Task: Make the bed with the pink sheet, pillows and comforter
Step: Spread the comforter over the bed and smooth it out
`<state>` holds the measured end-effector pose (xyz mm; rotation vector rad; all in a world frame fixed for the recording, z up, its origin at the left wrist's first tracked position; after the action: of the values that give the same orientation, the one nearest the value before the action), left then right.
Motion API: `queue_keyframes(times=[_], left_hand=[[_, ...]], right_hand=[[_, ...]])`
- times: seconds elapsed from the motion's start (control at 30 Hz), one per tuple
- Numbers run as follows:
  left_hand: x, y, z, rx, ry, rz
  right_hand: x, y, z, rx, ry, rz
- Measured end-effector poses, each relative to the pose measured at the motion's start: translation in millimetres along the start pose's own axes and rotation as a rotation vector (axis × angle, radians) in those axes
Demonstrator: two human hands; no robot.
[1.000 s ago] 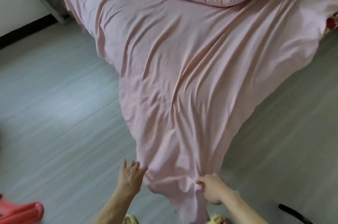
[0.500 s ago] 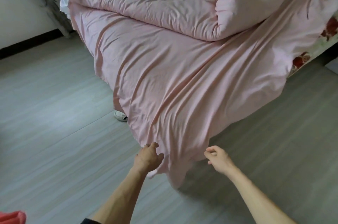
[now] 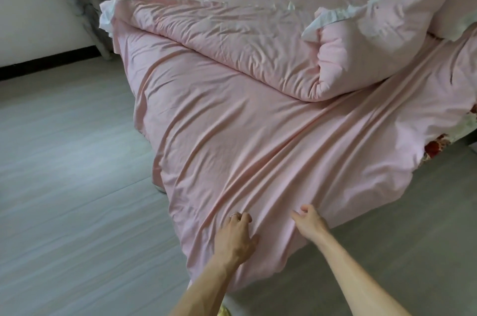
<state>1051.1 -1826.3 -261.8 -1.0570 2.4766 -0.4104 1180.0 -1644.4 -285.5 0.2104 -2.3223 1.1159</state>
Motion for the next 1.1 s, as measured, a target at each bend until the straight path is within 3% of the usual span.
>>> queue_keyframes(times=[0.5,0.7,0.8,0.9,1.1], left_hand=[[-44,77,-24,0.125,0.167,-0.004],[-75,102,-17,0.108,0.222,-0.117],[-87,113,-3,0.185,0.216,-0.211],[-98,136,2,0.147,0.257,-0.222],[-94,133,4,0.162,0.210,-0.338]], right_hand=[[61,67,-73,0.068,-0.135,-0.002],[108,90,-80,0.195,-0.500,-0.411],[117,109,-71,0.296,-0.636,-0.502],[120,134,-54,0.373,-0.821,-0.639],[131,153,-34,0.336,-0.949,-0.889]])
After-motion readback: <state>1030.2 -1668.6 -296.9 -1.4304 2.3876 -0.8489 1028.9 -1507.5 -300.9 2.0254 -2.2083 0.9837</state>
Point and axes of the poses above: each hand's wrist, its own y-axis towards the middle knuckle, its own z-axis out of the palm, x = y × z, the point moved 10 cm from there along y, towards the middle knuckle, and after that the axes turned 10 degrees about y, right-handed, at the moved point
